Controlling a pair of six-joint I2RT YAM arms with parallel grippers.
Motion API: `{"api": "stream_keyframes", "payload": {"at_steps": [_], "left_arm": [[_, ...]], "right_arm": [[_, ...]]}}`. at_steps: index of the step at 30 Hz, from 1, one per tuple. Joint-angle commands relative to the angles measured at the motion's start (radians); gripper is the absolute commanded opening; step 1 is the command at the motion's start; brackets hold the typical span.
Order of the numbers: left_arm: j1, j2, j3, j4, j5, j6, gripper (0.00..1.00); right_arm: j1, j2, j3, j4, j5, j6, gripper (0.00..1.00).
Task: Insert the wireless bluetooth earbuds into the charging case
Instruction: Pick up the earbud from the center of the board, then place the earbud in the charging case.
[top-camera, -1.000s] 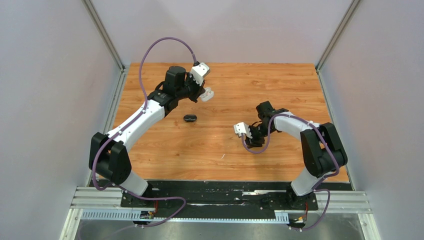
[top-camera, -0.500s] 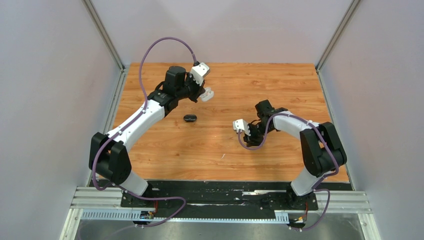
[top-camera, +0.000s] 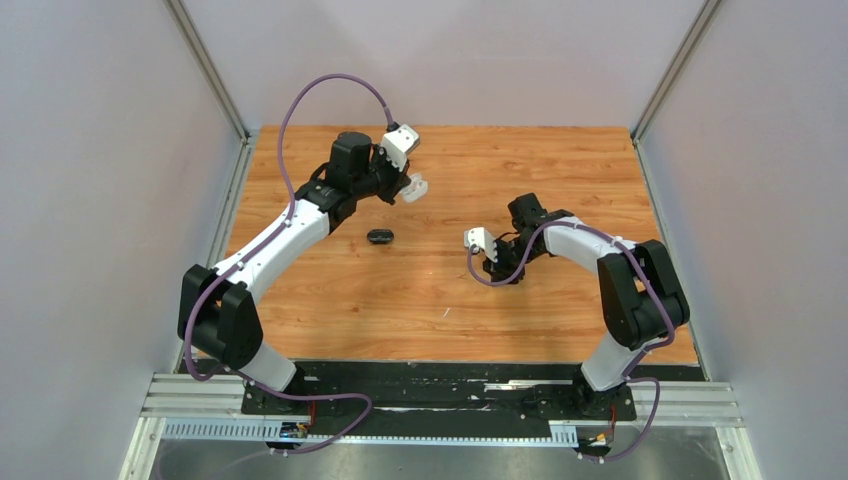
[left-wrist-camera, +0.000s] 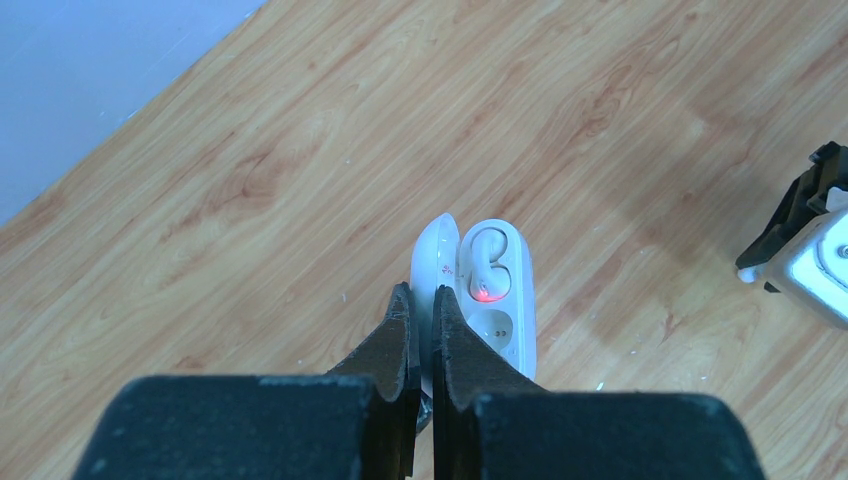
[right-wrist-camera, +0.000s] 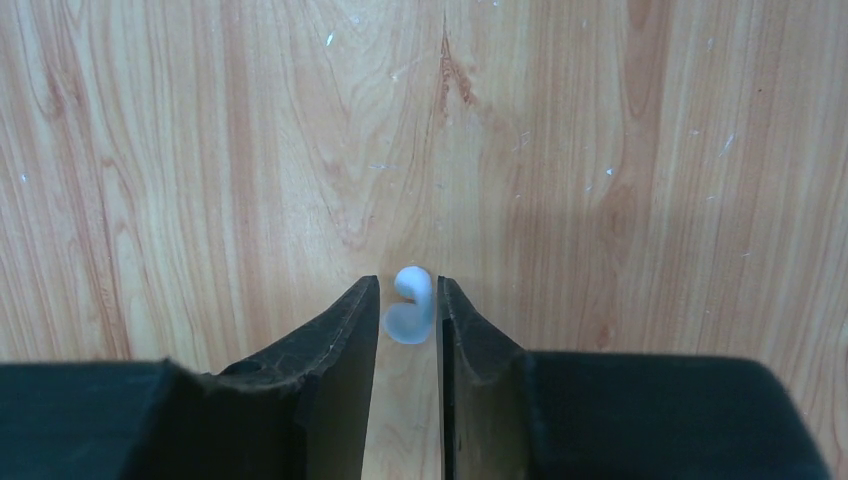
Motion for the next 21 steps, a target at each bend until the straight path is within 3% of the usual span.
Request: {"api": "stream_keyframes", "payload": {"at_steps": [1,4,10,17,21], "left_arm": [[0.004,-0.019,0.008,0.039,0.009,-0.013,0.0],[0.003,-0.016,0.01,0.04,0.013,-0.014,0.0],[0.003,-0.015,0.011,0.034,0.017,-0.005,0.0],[0.004,-0.006,-0.022,0.082,0.107,0.07,0.0],[0.003,0.043,0.027,0.106,0.228,0.085,0.0]], "right_arm": [[0.005,0.01,0.035,0.001,-0.004,0.028,0.23],[0.004,0.014,0.039,-0.01,-0.001,0.038,0.19],[0.003,-0.013,0.085,-0.066,-0.004,0.052,0.01],[-0.026,-0.088,0.377,-0.333,-0.221,-0.022,0.0],[-0.026,-0.109,0.553,-0.365,-0.343,-0.044,0.0]]}}
